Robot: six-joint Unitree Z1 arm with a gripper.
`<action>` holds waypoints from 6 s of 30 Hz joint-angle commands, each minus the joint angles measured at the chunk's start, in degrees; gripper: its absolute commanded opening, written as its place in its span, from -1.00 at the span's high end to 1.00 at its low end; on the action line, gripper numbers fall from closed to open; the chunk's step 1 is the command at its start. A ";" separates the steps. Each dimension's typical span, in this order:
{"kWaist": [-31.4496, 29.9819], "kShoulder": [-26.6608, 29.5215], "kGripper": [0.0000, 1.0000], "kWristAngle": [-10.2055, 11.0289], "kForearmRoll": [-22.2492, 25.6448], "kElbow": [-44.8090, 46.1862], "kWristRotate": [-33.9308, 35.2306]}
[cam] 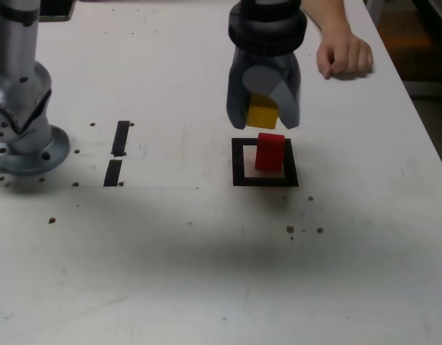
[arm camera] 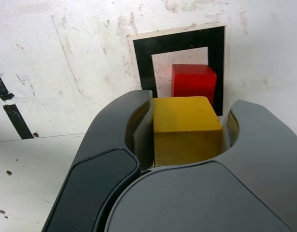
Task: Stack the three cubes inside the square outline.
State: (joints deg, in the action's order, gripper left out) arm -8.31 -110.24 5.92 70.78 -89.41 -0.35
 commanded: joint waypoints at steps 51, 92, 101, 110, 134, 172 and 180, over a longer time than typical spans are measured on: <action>1.98 -2.02 -0.29 -1.15 -9.43 6.97 -0.09; 22.40 -2.62 -0.92 -5.26 -3.14 -3.28 -32.79; 25.87 -7.66 -0.91 -3.64 -3.56 -3.78 -38.35; 26.59 -11.68 -0.90 -2.78 -3.33 -5.56 -38.58; 25.58 -16.47 -0.01 -5.19 -5.55 -8.39 -37.88; 10.28 3.96 0.68 -1.11 9.45 -9.67 -17.79; 6.61 2.61 0.63 -4.09 7.52 -8.07 -12.51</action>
State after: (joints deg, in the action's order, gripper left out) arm -1.43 -107.49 2.11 78.67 -97.82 -13.20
